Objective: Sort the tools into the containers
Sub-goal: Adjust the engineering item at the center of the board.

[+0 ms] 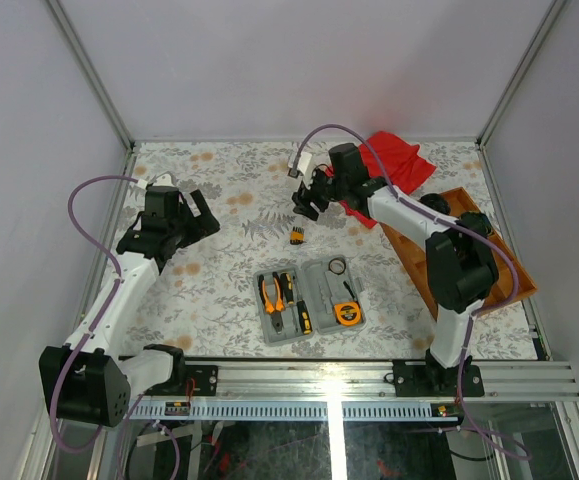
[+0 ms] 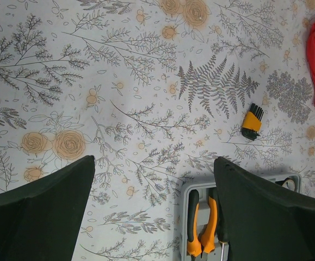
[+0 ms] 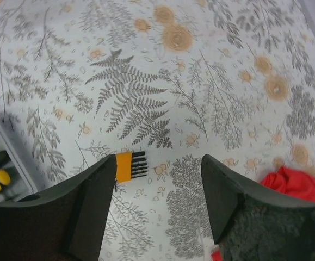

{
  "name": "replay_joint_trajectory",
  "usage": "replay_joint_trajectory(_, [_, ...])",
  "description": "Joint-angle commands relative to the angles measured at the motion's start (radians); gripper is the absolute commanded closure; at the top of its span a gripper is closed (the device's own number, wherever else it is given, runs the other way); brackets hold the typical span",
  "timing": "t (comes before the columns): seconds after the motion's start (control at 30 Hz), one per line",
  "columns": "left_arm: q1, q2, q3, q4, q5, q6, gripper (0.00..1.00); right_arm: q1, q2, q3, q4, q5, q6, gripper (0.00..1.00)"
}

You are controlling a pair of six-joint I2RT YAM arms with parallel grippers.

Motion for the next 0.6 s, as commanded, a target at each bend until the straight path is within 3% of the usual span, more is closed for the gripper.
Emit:
replay_joint_trajectory(0.0, [0.009, -0.010, -0.011, 0.047, 0.008, -0.003, 0.12, -0.039, 0.019, 0.045, -0.059, -0.282, -0.364, 0.27])
replay_joint_trajectory(0.07, [0.009, -0.007, -0.011, 0.047, 0.009, -0.003, 0.12, -0.040, 0.057, 0.097, -0.171, -0.306, -0.511, 0.25])
replay_joint_trajectory(0.17, [0.009, -0.007, -0.011, 0.047, 0.009, -0.003, 0.12, -0.040, 0.162, 0.293, -0.471, -0.304, -0.789, 0.23])
replay_joint_trajectory(0.3, [0.009, -0.006, -0.011, 0.048, 0.009, -0.003, 0.12, -0.040, 0.300, 0.487, -0.744, -0.243, -0.977, 0.23])
replay_joint_trajectory(0.57, [0.020, 0.007, -0.009, 0.050, 0.028, -0.004, 0.12, -0.033, 0.382, 0.528, -0.877, -0.241, -1.162, 0.23])
